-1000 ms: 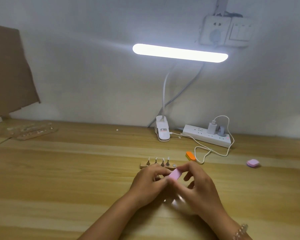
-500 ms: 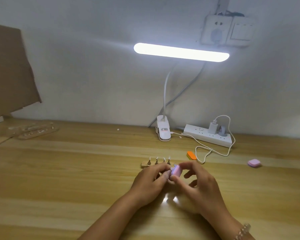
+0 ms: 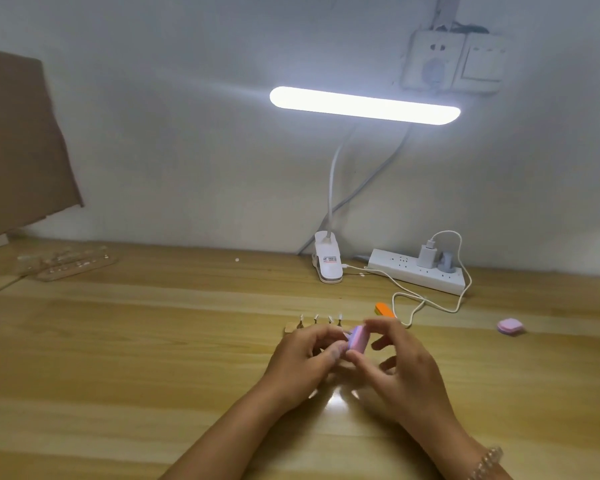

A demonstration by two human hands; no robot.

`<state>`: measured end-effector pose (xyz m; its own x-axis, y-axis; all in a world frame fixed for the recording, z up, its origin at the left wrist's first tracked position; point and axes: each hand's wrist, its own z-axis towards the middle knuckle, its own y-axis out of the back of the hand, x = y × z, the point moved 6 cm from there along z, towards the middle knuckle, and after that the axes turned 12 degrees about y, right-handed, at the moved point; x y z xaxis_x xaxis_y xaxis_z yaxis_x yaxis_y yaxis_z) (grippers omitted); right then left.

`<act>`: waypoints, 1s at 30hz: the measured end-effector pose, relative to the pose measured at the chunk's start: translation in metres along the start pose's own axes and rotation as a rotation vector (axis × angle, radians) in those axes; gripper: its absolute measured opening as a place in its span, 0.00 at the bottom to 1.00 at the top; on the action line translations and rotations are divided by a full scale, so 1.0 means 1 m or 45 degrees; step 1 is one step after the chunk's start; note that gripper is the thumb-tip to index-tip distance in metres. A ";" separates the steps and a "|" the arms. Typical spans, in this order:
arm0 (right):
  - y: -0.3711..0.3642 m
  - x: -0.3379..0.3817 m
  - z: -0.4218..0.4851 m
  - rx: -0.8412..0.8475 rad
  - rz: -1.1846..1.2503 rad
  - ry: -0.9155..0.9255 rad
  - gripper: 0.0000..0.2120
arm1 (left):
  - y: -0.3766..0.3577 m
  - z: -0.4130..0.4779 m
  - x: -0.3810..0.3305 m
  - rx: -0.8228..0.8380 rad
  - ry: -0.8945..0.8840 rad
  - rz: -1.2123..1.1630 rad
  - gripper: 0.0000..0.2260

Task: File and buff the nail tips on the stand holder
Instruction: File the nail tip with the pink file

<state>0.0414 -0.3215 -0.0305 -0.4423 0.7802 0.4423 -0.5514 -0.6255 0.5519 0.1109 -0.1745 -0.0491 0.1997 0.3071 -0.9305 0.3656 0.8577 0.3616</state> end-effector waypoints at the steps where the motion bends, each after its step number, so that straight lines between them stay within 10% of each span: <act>1: 0.004 -0.006 0.001 -0.053 0.004 -0.057 0.20 | 0.001 0.000 -0.001 -0.011 -0.011 -0.001 0.08; 30: -0.002 0.011 -0.001 0.056 -0.003 0.150 0.16 | 0.001 0.003 -0.001 0.005 0.003 -0.020 0.14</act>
<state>0.0374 -0.3120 -0.0273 -0.5227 0.7744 0.3565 -0.5221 -0.6213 0.5843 0.1138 -0.1748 -0.0478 0.1918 0.2947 -0.9361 0.3719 0.8609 0.3472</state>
